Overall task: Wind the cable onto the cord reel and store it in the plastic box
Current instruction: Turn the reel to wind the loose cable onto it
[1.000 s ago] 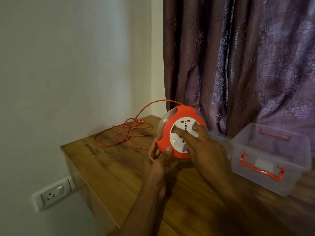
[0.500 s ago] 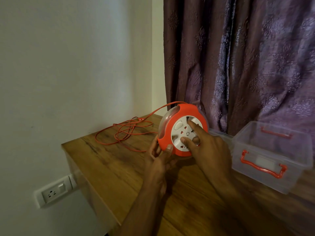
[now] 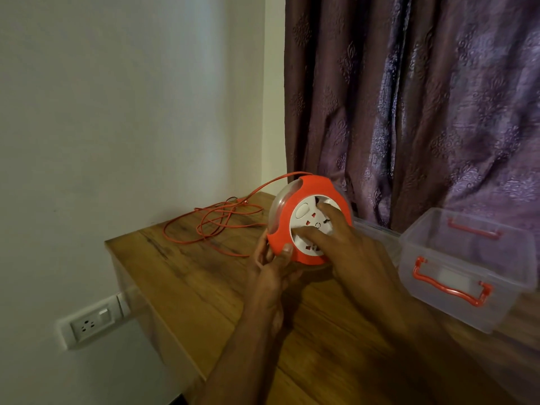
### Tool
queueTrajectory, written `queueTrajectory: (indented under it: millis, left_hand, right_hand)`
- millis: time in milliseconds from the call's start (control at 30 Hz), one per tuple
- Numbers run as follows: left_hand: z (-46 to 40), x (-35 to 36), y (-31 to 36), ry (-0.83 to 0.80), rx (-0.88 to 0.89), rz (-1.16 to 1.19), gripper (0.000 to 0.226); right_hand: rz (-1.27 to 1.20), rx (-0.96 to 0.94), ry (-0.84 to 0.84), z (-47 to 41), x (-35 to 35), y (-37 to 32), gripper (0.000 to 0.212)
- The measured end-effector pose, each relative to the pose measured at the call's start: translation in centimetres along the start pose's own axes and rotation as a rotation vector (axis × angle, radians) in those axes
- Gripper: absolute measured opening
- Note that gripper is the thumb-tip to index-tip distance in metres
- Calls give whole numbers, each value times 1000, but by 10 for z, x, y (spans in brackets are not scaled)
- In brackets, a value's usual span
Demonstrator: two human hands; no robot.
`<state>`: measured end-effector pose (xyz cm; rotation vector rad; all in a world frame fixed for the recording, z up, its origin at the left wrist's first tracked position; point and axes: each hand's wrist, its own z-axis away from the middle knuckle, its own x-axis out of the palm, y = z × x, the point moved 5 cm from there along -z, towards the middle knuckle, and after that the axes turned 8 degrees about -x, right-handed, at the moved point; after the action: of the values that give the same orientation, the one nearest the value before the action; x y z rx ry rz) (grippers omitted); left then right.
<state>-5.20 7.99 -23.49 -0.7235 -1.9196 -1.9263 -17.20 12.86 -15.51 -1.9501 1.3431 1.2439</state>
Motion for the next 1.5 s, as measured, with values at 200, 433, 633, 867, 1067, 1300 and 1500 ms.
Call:
queueTrajectory:
  millis: [200, 433, 633, 867, 1067, 1300, 1500]
  left_hand:
    - [-1, 2, -2, -11, 2, -39, 59]
    - [-2, 2, -3, -28, -7, -2, 51]
    - [-2, 0, -3, -32, 24, -21, 55]
    - [-4, -2, -8, 9, 18, -46, 62]
    - [-5, -2, -8, 22, 10, -24, 55]
    - [-5, -2, -5, 6, 21, -12, 46]
    - [-2, 4, -5, -47, 42, -63, 49]
  right_hand:
    - [-11, 31, -14, 3, 5, 8, 53]
    - [-28, 132, 109, 2, 8, 16, 60]
    - [-162, 209, 342, 2, 3, 14, 55]
    - [-221, 292, 384, 4, 1, 12, 54]
    - [-83, 260, 288, 2, 5, 14, 60]
    - [-41, 232, 311, 1, 3, 10, 63]
    - [-31, 293, 315, 2, 0, 15, 65]
